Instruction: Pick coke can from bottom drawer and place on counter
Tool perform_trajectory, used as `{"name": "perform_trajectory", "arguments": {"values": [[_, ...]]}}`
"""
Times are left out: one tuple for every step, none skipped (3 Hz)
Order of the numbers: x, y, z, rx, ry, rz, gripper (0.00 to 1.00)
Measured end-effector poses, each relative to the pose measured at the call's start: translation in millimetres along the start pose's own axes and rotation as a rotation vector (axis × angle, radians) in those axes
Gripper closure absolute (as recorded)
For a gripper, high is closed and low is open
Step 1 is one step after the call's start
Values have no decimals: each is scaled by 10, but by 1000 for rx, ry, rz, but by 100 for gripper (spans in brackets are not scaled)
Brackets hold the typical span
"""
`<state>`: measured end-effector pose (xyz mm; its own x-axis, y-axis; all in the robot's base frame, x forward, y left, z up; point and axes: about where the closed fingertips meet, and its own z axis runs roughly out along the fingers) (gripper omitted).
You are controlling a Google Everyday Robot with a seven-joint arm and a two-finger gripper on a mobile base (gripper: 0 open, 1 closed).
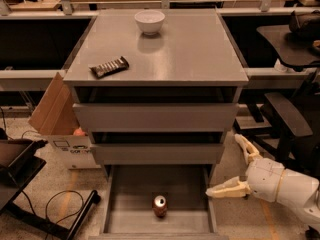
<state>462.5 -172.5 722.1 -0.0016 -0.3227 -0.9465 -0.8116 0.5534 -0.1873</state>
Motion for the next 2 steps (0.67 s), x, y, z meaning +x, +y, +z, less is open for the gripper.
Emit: {"name": "perform_trajectory", "arguments": {"values": [[203,48,91,-6,-42,33,0],[300,151,182,-7,-25,37,0]]}}
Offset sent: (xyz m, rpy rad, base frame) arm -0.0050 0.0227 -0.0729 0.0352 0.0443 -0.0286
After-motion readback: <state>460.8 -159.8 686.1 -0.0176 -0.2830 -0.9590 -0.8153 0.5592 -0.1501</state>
